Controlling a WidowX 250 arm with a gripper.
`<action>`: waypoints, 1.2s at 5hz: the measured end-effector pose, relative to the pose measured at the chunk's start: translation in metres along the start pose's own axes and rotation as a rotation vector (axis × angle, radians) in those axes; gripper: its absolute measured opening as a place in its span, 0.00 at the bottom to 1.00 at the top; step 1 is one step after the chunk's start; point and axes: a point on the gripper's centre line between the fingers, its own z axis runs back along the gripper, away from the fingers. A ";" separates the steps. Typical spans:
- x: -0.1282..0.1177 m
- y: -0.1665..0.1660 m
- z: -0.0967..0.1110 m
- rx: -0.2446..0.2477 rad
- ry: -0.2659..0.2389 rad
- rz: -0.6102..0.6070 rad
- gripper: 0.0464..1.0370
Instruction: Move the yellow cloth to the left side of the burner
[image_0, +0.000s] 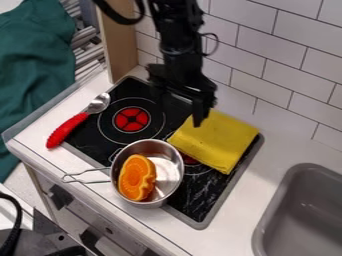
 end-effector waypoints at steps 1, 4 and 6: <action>0.007 -0.012 -0.020 0.035 0.030 0.005 0.96; 0.026 -0.022 -0.052 0.133 0.028 0.070 0.96; 0.039 -0.026 -0.065 0.103 -0.025 0.115 0.96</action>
